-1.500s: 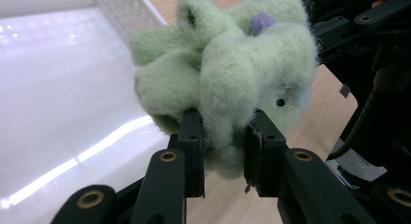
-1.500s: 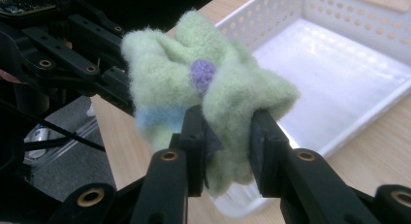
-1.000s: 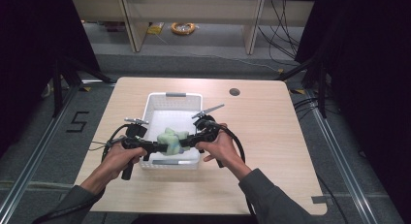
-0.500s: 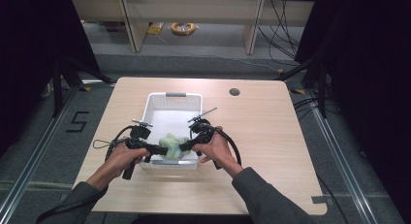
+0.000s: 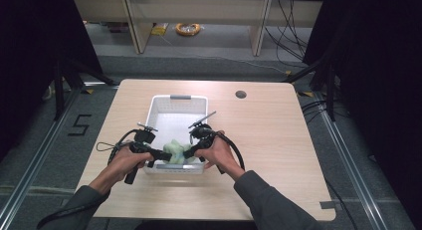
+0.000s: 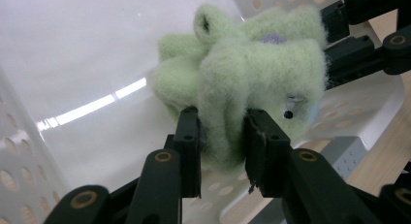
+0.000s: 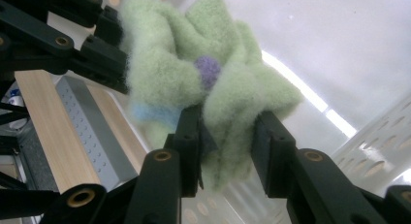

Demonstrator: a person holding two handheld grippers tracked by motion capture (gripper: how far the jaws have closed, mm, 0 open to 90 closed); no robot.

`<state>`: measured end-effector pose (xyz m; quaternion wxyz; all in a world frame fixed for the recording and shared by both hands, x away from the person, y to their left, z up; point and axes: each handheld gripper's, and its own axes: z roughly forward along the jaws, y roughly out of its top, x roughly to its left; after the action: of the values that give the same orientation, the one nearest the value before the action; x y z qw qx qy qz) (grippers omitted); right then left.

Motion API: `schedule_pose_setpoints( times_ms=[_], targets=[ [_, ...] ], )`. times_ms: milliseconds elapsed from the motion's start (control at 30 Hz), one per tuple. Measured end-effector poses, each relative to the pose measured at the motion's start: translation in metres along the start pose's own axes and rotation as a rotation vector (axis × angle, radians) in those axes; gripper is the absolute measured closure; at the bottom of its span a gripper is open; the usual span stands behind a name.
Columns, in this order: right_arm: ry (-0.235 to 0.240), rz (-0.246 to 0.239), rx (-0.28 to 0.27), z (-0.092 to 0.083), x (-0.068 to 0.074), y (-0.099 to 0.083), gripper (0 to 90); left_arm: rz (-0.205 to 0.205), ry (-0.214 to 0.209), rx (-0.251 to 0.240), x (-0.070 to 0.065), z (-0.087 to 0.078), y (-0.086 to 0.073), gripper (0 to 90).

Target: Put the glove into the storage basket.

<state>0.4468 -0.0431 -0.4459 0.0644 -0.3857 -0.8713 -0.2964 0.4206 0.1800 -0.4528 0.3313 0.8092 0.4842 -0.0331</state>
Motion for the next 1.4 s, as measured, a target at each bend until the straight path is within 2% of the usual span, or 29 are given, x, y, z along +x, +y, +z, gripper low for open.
schedule_pose_setpoints(
  times_ms=[33,67,100,200,233,333,433,500,600,700,867,967,1033,1067,1100,1133,1167,1200,1367,1400],
  targets=[
    [-0.011,0.017,0.009,0.0,0.001,0.0,65.4,0.02,0.001,0.015,0.002,-0.001,0.001,67.0],
    [-0.011,0.017,0.009,0.0,0.001,0.0,65.4,0.02,0.001,0.015,0.002,-0.001,0.001,66.4],
    [-0.021,-0.006,0.023,0.002,0.0,0.001,63.2,0.003,0.022,0.004,0.001,-0.001,0.001,64.8],
    [-0.034,-0.019,0.03,0.002,0.0,0.001,61.7,0.004,0.021,0.006,0.002,-0.001,0.001,61.8],
    [-0.028,-0.015,0.034,0.003,0.0,0.001,60.6,0.001,0.036,0.0,0.002,-0.001,0.001,58.1],
    [-0.041,-0.022,0.043,0.003,0.002,0.002,57.1,-0.007,0.053,-0.015,0.002,-0.002,0.001,54.4],
    [-0.085,-0.042,0.051,0.0,0.008,0.005,49.6,-0.016,0.062,-0.023,0.003,-0.003,0.002,50.2],
    [-0.097,-0.046,0.03,-0.003,0.008,0.007,47.0,-0.037,0.07,-0.037,0.003,-0.004,0.002,47.7],
    [-0.091,-0.038,-0.001,-0.012,0.007,0.009,44.4,-0.036,0.087,-0.056,0.002,-0.008,0.002,46.8],
    [-0.069,-0.045,-0.025,-0.019,0.007,0.009,44.1,-0.045,0.081,-0.07,0.0,-0.011,0.002,44.8],
    [-0.063,-0.046,-0.056,-0.029,0.007,0.008,43.1,-0.048,0.075,-0.085,-0.003,-0.015,0.003,42.9],
    [-0.037,-0.052,-0.081,-0.039,0.004,0.005,42.7,-0.048,0.054,-0.101,-0.007,-0.019,0.003,39.7],
    [-0.037,-0.055,-0.092,-0.042,0.004,0.004,42.2,-0.049,0.056,-0.101,-0.009,-0.021,0.003,38.6],
    [-0.033,-0.053,-0.096,-0.044,0.005,0.002,41.7,-0.056,0.05,-0.112,-0.011,-0.022,0.002,38.6],
    [-0.047,-0.031,-0.106,-0.052,0.004,-0.001,40.8,-0.057,0.043,-0.118,-0.013,-0.023,0.002,36.5],
    [-0.041,-0.049,-0.127,-0.054,0.003,-0.002,40.6,-0.058,0.042,-0.12,-0.014,-0.024,0.001,36.0],
    [-0.015,-0.084,-0.158,-0.056,0.001,-0.003,40.5,-0.058,0.033,-0.124,-0.016,-0.025,0.001,35.6],
    [-0.018,-0.068,-0.165,-0.059,0.0,-0.005,40.4,-0.053,0.023,-0.133,-0.019,-0.026,0.0,35.2],
    [-0.014,-0.066,-0.198,-0.072,-0.004,-0.014,38.8,-0.032,0.009,-0.144,-0.03,-0.028,-0.004,31.7],
    [-0.007,-0.07,-0.206,-0.075,-0.006,-0.017,38.6,-0.04,0.003,-0.152,-0.033,-0.028,-0.005,31.0]
  ],
)
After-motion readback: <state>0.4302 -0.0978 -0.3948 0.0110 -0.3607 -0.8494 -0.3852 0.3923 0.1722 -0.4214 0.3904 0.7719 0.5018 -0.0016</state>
